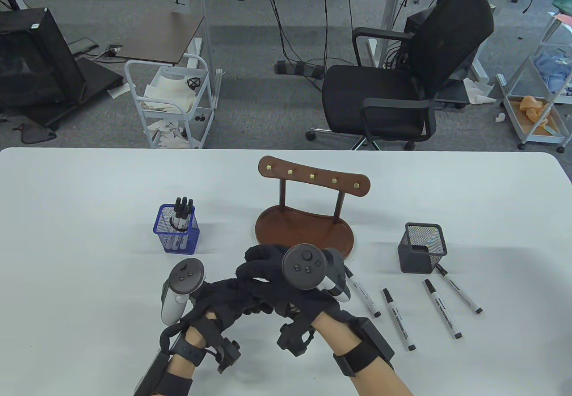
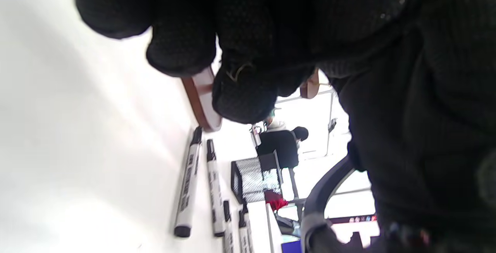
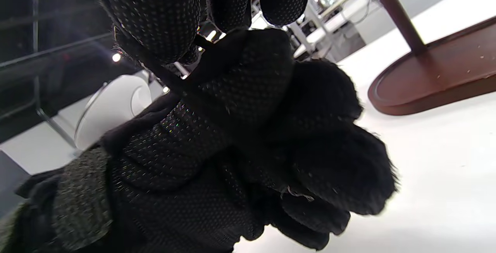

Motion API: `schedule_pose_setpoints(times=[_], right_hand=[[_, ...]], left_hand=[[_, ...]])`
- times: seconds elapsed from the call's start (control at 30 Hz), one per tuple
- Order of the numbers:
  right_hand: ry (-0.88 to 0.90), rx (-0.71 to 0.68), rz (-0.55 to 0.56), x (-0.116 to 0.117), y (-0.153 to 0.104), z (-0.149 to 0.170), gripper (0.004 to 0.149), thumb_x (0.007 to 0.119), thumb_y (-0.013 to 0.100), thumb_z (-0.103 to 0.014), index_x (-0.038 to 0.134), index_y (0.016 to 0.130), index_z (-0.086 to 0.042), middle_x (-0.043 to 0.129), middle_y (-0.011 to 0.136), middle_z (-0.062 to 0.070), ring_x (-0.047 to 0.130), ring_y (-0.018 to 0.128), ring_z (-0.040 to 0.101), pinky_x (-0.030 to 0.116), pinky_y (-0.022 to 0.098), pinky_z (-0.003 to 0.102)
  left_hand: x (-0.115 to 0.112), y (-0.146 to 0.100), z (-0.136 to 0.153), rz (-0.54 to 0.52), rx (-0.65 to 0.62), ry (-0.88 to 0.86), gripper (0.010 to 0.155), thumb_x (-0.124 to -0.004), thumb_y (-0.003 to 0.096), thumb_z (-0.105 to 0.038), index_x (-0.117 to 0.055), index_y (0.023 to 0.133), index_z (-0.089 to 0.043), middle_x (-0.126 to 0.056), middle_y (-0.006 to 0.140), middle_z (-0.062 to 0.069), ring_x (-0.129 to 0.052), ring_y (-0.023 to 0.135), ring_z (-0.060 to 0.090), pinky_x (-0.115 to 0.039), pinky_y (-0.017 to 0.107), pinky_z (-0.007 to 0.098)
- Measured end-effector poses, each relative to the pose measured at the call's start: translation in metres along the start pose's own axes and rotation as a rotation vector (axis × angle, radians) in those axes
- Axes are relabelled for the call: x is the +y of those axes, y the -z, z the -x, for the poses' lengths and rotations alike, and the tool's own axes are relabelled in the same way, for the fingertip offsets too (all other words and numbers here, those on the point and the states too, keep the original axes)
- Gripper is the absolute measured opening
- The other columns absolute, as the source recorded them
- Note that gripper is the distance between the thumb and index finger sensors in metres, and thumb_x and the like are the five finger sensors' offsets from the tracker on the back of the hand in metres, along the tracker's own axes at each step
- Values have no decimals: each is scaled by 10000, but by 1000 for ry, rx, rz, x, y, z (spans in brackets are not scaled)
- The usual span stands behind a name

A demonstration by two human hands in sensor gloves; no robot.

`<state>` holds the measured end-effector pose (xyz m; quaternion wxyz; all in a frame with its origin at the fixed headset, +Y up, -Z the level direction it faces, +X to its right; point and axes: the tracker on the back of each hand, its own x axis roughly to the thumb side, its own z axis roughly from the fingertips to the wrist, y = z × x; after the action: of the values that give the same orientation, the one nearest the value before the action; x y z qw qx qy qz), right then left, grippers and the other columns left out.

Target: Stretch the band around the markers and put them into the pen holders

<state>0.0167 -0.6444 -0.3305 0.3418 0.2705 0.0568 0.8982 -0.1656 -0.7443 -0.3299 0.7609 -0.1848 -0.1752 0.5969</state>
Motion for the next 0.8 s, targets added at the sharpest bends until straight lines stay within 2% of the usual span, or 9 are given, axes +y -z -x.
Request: schedule_pose_setpoints(times=[0.07,0.23,0.4,0.57,0.8], right_hand=[[-2,18,-2,0,2,2,349,892,484,-319,878,833,-325,695,1116,0,592,1044,383,346,772,703],[51,115,-31,-6,13,25,357,905,474,-329,883,830,-337,706,1106,1,591,1043,382,347,773,698],[50,172,-67,-5,20,44,362,910,464,-342,886,825,-355,715,1106,-3,588,1046,382,341,776,696],[82,184,-91,-1,22,55,374,912,458,-352,883,830,-363,722,1101,-3,591,1043,385,338,774,697],[63,171,-90,2,18,52,401,911,479,-343,858,876,-359,749,1090,0,623,1033,379,401,776,679]], left_hand=[[-3,1,1,5,4,15,315,-927,509,-427,-922,782,-269,-1077,763,-2,-937,705,299,-742,576,566],[-5,2,3,22,-44,61,477,-944,505,-405,-800,926,-234,-993,867,-13,-852,824,319,-688,642,584],[-8,5,1,68,-69,85,645,-953,494,-420,-679,1018,-162,-913,943,43,-790,879,350,-649,666,604],[-9,4,-1,62,-80,114,723,-959,485,-417,-621,1051,-121,-877,967,80,-766,896,361,-641,671,608],[-5,3,-1,37,-81,116,784,-969,467,-432,-582,1063,-100,-844,982,91,-749,911,367,-638,674,611]])
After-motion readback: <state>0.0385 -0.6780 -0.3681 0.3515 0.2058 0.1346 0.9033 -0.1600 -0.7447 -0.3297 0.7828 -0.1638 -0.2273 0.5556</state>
